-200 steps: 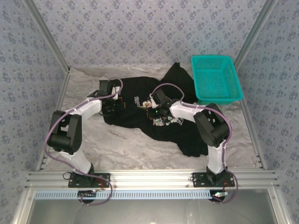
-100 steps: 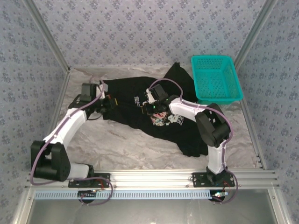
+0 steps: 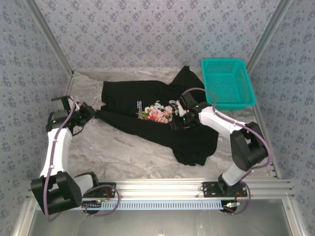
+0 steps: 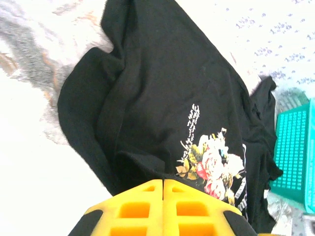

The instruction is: Fold the inside-out t-shirt

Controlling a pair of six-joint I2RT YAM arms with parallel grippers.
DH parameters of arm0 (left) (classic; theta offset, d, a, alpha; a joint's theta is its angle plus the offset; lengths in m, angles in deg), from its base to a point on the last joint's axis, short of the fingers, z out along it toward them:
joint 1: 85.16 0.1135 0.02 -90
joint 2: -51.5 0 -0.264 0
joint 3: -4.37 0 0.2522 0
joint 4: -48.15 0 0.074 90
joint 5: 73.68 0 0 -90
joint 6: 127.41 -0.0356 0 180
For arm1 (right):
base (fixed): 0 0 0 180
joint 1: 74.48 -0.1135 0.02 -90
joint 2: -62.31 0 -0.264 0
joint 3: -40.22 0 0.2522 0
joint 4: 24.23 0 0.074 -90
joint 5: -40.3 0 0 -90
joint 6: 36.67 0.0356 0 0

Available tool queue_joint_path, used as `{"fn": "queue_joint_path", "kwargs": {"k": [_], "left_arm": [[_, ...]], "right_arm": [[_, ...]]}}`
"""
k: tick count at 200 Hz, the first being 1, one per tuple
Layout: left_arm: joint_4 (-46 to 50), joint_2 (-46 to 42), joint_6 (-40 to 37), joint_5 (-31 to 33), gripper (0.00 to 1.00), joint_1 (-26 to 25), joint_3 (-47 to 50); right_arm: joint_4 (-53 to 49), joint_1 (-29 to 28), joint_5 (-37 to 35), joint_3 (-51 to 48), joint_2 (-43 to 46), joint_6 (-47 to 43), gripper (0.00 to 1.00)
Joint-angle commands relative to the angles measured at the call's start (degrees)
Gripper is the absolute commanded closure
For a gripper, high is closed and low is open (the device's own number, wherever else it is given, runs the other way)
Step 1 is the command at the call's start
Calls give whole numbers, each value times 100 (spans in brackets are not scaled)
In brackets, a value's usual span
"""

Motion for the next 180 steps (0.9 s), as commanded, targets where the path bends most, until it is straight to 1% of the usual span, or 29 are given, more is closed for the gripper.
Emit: {"fn": "queue_joint_path", "kwargs": {"k": [1,29,48,65,85,100,112,125,138,157,170,180], "left_arm": [[388,-112,-175,-251,100,156,-196],[446,-295,-242,-65,100,437,-268],[460,-345,-344,304,100,540,-317],[354,-286,-384,466,100,568,-326],[278,-192,-335,324,100,595,-366],[347,-178,-410,354,100,595,-428],[404,-165,-472,359,100,595,-472],[458,-129,-529,297,100,595,-501],[490,-91,-554,234,100,596,-513],[492,-73,-581,173,100,578,-528],[496,-90,-609,199,100,557,-528],[503,-87,-631,227,100,536,-531]], "right_arm": [[-174,271,-246,-50,-341,260,51],[-44,352,-273,518,-1214,198,54],[-26,328,-265,1313,-1862,122,55],[-37,305,-182,2011,-2430,51,56],[-268,267,-114,3058,-3038,-125,57],[-489,212,-81,3539,-3170,-288,57],[-540,155,-150,3457,-2904,-424,56],[-487,108,-278,2915,-2343,-548,53],[-372,80,-399,2062,-1527,-617,50],[-371,2,-534,839,-313,-439,42],[-552,-14,-508,79,333,-168,41],[-742,-11,-494,-330,656,50,41]]}}
